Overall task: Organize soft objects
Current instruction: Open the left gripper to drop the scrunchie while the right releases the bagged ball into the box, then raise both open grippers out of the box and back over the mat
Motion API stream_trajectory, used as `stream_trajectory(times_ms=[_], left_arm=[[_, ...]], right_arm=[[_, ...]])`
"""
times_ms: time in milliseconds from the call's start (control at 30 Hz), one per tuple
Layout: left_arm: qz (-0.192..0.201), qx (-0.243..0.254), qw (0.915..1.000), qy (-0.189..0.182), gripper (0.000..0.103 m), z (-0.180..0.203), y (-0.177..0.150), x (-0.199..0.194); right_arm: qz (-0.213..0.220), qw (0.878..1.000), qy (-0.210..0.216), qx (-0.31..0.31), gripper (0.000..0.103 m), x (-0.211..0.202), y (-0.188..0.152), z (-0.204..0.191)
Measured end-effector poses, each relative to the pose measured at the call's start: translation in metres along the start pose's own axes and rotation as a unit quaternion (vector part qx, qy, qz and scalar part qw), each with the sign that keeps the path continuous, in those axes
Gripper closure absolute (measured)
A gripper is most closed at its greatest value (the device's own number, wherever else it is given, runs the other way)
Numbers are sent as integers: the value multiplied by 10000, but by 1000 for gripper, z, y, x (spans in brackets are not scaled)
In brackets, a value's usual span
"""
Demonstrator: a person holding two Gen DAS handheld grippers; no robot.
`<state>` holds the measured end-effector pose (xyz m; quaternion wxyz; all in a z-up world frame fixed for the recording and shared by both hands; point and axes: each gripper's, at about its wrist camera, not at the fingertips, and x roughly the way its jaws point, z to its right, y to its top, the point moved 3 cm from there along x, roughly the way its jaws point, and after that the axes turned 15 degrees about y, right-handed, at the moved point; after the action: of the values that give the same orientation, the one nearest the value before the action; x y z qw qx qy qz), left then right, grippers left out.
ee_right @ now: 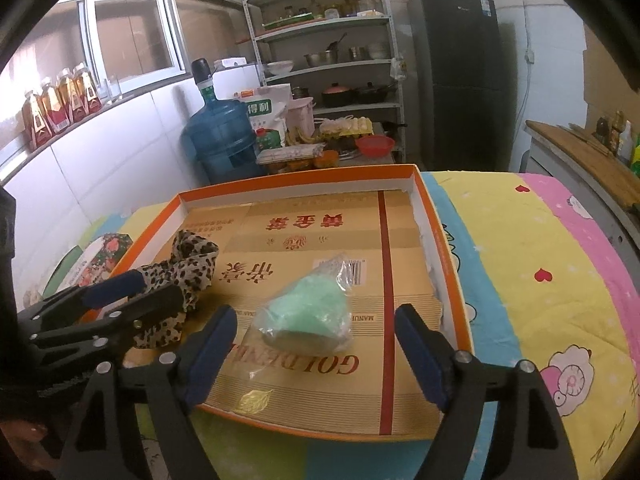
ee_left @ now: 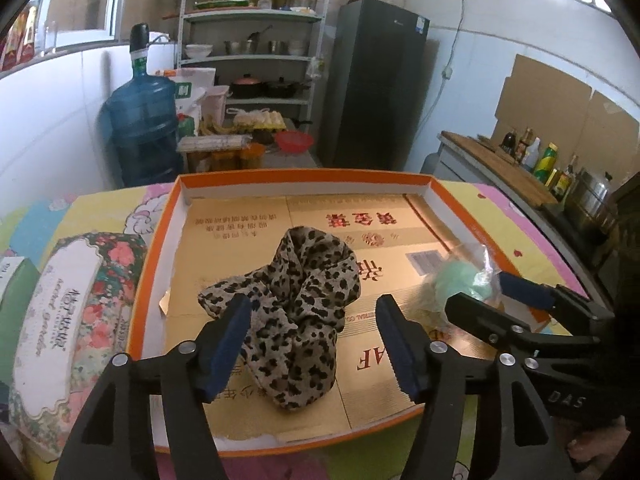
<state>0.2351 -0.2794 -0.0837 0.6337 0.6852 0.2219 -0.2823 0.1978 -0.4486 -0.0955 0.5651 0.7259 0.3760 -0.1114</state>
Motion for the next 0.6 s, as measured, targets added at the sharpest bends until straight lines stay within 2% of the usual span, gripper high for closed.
stream_trajectory(times_ms=[300,600], left_arm=[[144,37,9999,-65,35,-14,2,-26],[463,52,9989,-56,35,-28,2,-63]], right_arm=[[170,9998,56,-56,22,-17,1,-11],[342,9993,8,-121,22,-36,1,-32]])
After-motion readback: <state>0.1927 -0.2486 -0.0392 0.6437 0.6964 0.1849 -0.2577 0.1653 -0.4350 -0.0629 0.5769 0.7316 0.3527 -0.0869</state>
